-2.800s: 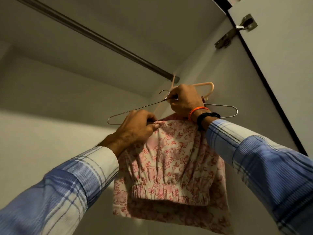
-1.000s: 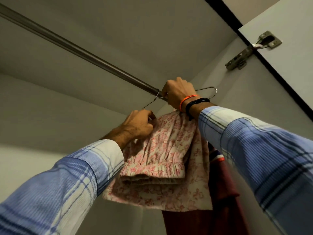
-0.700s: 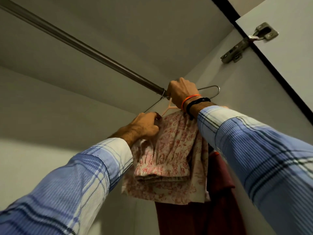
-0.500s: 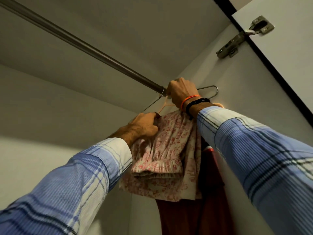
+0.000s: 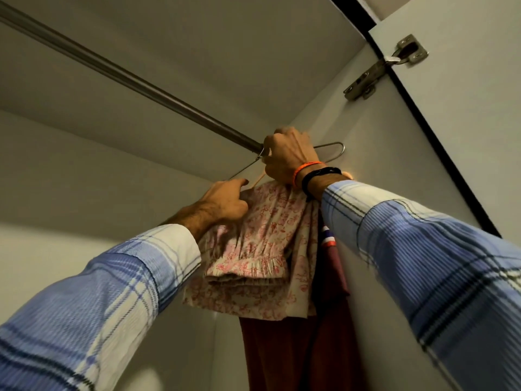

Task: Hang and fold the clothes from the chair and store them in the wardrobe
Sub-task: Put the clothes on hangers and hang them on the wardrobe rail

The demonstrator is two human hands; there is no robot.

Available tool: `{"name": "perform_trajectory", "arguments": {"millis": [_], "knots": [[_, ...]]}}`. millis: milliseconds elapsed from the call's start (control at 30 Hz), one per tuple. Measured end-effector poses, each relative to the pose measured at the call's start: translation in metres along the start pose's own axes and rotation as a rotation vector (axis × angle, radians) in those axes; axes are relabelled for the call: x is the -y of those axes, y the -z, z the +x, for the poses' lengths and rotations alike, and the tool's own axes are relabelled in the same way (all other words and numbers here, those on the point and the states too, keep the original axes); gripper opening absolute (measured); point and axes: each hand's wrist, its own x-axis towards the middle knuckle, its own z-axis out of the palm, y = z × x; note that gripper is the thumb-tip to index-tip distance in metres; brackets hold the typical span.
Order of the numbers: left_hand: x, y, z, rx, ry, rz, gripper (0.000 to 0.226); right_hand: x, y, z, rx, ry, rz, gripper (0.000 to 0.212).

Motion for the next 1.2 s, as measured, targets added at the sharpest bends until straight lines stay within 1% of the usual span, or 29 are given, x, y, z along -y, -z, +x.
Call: {"name": "perform_trajectory", "arguments": {"millis": [233,400,467,500,533,600,633,667,700,833,967,1033,1200], "knots": [[-0.007,0.029,-0.061,-0.045,0.009,-0.062,0.062,0.028,0.052,-0.048,0.092,-0.025,0.036,0.037],[-0.010,0.050,-0.141,-0.027,-0.027,-0.100,0.059,0.055,0.104,-0.115,0.204,-0.139,0.029,0.037],[-0.012,0.056,-0.176,0.000,-0.021,-0.127,0.061,0.063,0.126,-0.152,0.352,-0.150,0.007,0.039],[-0.013,0.059,-0.197,0.025,-0.018,-0.142,0.061,0.069,0.137,-0.174,0.463,-0.190,0.035,0.038],[-0.016,0.061,-0.216,0.049,-0.019,-0.163,0.062,0.077,0.150,-0.191,0.478,-0.202,0.069,0.038],[-0.025,0.066,-0.256,0.100,-0.023,-0.213,0.060,0.086,0.171,-0.220,0.347,-0.210,0.139,0.034],[-0.031,0.068,-0.273,0.115,-0.026,-0.235,0.059,0.094,0.186,-0.236,0.320,-0.221,0.151,0.032],[-0.038,0.069,-0.294,0.143,-0.027,-0.260,0.060,0.099,0.199,-0.255,0.332,-0.220,0.159,0.031],[-0.045,0.071,-0.314,0.172,-0.028,-0.286,0.061,0.104,0.212,-0.274,0.380,-0.238,0.166,0.032],[-0.080,0.065,-0.392,0.284,-0.008,-0.406,0.059,0.112,0.269,-0.356,0.457,-0.325,0.199,0.035],[-0.126,0.056,-0.468,0.405,-0.002,-0.466,0.058,0.111,0.328,-0.440,0.581,-0.419,0.190,0.035],[-0.153,0.052,-0.506,0.458,0.000,-0.507,0.056,0.108,0.364,-0.485,0.638,-0.467,0.175,0.033],[-0.238,0.039,-0.616,0.665,-0.005,-0.584,0.055,0.088,0.463,-0.603,0.814,-0.617,0.131,0.039]]}}
